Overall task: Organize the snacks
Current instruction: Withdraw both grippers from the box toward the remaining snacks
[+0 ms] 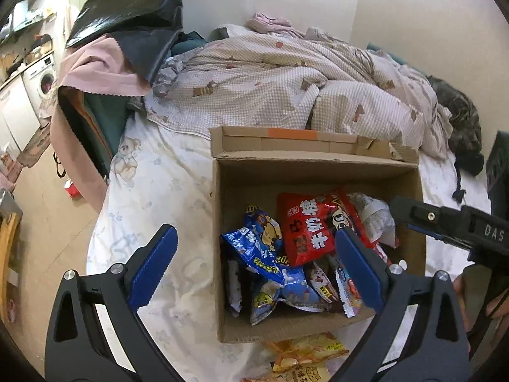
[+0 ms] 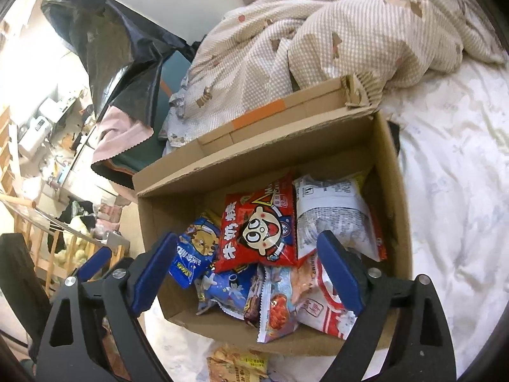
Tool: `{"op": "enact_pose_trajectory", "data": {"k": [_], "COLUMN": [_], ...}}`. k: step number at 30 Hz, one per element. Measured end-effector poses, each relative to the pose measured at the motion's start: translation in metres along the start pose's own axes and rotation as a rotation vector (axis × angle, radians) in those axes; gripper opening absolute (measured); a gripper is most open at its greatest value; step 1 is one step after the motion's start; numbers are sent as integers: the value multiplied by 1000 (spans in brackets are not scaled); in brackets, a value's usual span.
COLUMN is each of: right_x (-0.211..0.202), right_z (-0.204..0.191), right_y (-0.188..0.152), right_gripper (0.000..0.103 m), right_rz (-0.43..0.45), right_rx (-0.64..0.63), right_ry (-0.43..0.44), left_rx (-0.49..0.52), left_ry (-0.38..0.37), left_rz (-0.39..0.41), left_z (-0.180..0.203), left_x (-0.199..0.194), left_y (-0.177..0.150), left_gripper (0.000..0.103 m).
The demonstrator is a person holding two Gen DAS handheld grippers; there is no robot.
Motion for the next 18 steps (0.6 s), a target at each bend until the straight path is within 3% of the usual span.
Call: {"op": "enact_pose_trajectory", "data": {"k": [8, 18], "right_x": [-25, -54], "right_z": [-1, 2], "right_y": [-13, -55], "right_gripper": [92, 92], "right_rz": [8, -3], "right_rx": [-22, -4], "right_ry": [-5, -4], "left_rx": [7, 21], "left_ry": [7, 7], "left_rz": [30, 55], "left_z": [-3, -3], "left_x": [-26, -60], "left_y": [-7, -30], "left_gripper": [98, 98]}}
Point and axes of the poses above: each gripper's, at about its wrist camera, not at the fingertips, and x roughly the way its jaws point, z to its right, y to its top, the point moved 6 cm from there along x, roughly the way its jaws point, and after that the axes turned 9 degrees about -y, right-handed, at the moved point
